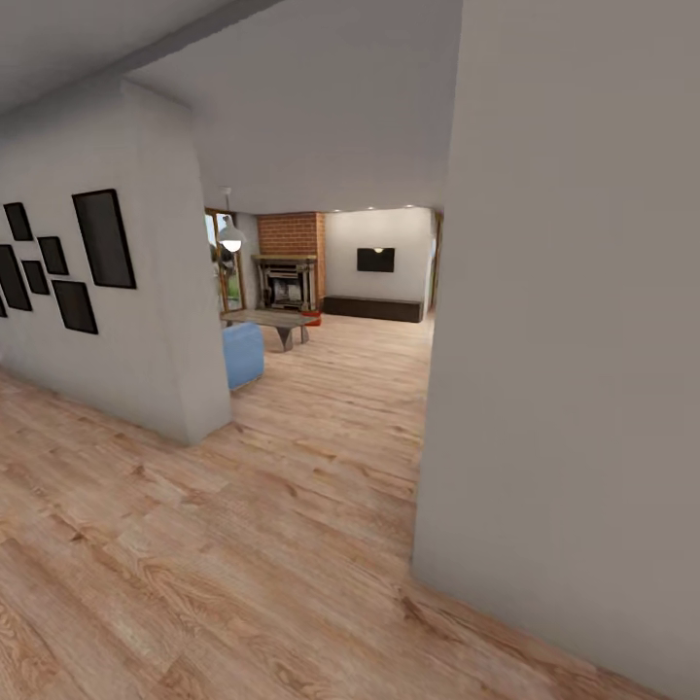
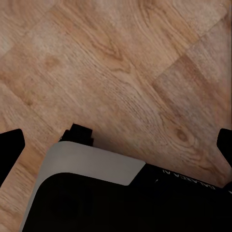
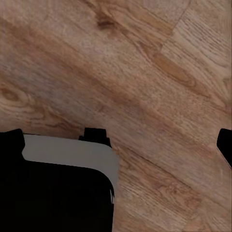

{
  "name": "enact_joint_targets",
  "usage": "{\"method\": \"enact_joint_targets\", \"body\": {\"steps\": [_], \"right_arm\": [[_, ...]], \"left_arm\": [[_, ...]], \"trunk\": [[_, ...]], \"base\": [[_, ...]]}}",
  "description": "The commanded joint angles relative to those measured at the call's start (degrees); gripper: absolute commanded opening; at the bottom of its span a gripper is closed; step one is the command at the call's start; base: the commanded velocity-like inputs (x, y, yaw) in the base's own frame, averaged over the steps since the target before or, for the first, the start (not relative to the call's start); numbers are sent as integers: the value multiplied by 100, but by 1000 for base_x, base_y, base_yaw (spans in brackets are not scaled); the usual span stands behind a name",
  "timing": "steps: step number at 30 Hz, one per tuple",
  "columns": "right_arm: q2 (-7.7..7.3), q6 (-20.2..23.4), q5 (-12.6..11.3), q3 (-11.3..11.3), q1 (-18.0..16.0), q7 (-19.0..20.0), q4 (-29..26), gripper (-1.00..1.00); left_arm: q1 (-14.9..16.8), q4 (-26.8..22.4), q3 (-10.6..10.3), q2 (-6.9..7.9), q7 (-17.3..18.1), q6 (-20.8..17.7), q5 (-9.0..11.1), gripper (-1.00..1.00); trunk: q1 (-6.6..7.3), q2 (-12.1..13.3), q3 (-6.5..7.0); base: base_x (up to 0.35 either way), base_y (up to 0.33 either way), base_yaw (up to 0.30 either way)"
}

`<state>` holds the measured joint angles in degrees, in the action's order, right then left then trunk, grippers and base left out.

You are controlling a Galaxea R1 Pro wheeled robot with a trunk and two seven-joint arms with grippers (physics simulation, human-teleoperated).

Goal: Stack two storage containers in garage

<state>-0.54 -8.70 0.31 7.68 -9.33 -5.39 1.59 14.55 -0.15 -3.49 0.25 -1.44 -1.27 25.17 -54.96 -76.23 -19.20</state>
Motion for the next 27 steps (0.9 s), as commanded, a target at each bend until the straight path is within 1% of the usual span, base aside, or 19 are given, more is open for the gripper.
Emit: {"method": "enact_joint_targets", "body": {"steps": [1, 5, 7, 11, 17, 27], "right_arm": [[1, -26, 4, 41, -8, -20, 17, 100], [1, -26, 4, 44, -8, -17, 17, 100], [31, -17, -15, 41, -8, -1, 21, 100], [4, -41, 1, 51, -8, 47, 25, 100], [6, -51, 22, 57, -8, 6, 20, 100], [19, -2, 21, 75, -7, -23, 23, 100]], "left_arm": [[4, -2, -38, -2, -14, -13, 41, 100], [4, -2, -38, -1, -14, -13, 41, 100], [5, -2, -38, 1, -14, -10, 41, 100], [4, 4, -38, 2, -14, -7, 42, 100], [4, 5, -38, 2, -14, -5, 48, 100], [4, -1, -38, 10, -14, -6, 50, 100]], "trunk": [[-3, -3, -7], [-3, -3, -7], [-3, -3, -7], [-3, -3, -7], [-3, -3, -7], [-3, -3, -7]], "base": [[323, 0, 0], [323, 0, 0], [323, 0, 0], [323, 0, 42], [323, 0, 232], [323, 0, 292]]}}
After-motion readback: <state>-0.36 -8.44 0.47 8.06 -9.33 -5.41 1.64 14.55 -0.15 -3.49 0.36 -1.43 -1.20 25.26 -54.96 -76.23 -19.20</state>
